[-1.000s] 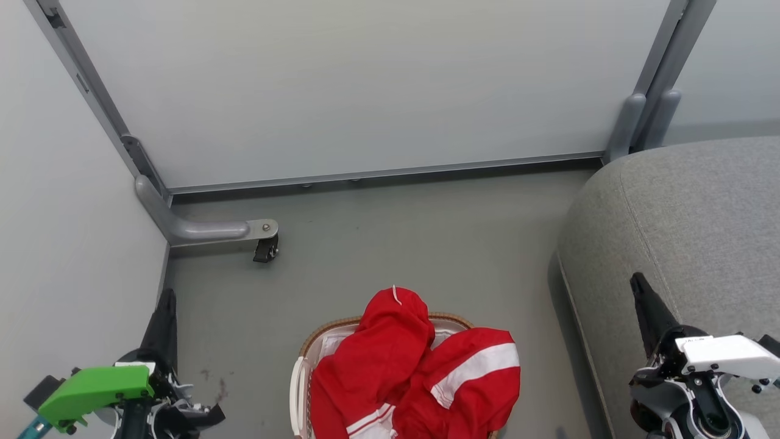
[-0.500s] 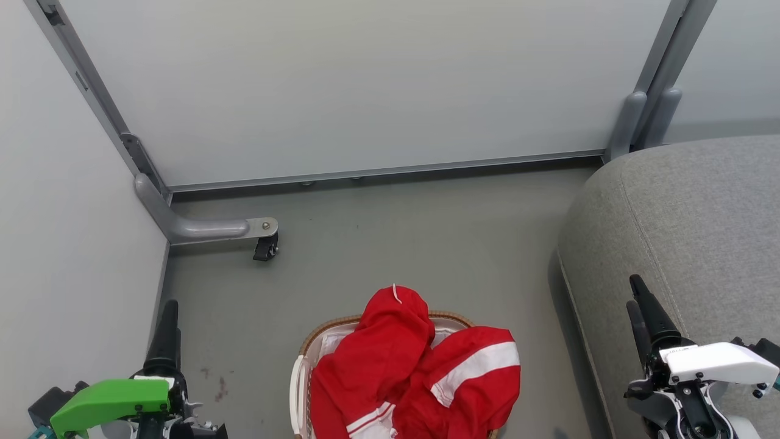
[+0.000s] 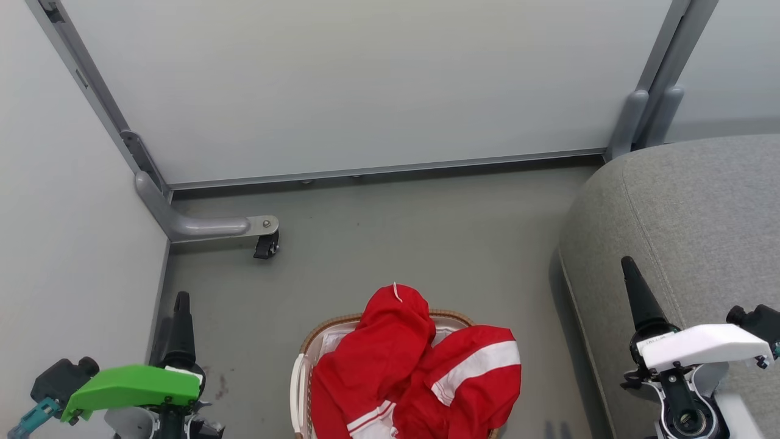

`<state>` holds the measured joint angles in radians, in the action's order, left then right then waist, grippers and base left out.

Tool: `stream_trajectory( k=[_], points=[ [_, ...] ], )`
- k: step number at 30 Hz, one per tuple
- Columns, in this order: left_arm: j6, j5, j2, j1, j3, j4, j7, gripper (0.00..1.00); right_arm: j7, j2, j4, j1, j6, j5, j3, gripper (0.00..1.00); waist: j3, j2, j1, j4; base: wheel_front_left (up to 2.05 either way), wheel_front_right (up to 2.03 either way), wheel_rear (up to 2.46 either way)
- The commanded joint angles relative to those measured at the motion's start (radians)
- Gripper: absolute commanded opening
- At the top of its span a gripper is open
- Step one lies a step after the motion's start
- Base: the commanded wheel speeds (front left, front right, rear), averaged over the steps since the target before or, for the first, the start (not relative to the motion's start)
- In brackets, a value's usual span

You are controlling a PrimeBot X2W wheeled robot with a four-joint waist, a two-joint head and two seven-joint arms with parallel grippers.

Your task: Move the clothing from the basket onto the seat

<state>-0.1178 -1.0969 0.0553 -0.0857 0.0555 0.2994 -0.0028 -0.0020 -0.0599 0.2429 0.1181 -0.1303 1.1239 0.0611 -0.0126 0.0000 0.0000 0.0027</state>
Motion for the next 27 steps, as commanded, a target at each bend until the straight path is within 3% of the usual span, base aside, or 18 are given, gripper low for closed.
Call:
stream_trajectory(
  k=[1, 27],
  points=[
    [0.007, 0.057, 0.017, -0.037, -0.013, -0.009, -0.013, 1.00, -0.013, -0.011, -0.018, 0.032, 0.000, -0.053, -0.006, 1.00, 0.000, 0.0000, 0.0000, 0.000, 0.00, 0.00, 0.00],
    [0.086, 0.429, 0.067, -0.045, -0.153, 0.059, -0.102, 1.00, -0.102, -0.015, 0.041, 0.041, 0.000, -0.470, -0.047, 1.00, 0.001, 0.0000, 0.0000, 0.006, 0.00, 0.00, 0.00]
  ],
)
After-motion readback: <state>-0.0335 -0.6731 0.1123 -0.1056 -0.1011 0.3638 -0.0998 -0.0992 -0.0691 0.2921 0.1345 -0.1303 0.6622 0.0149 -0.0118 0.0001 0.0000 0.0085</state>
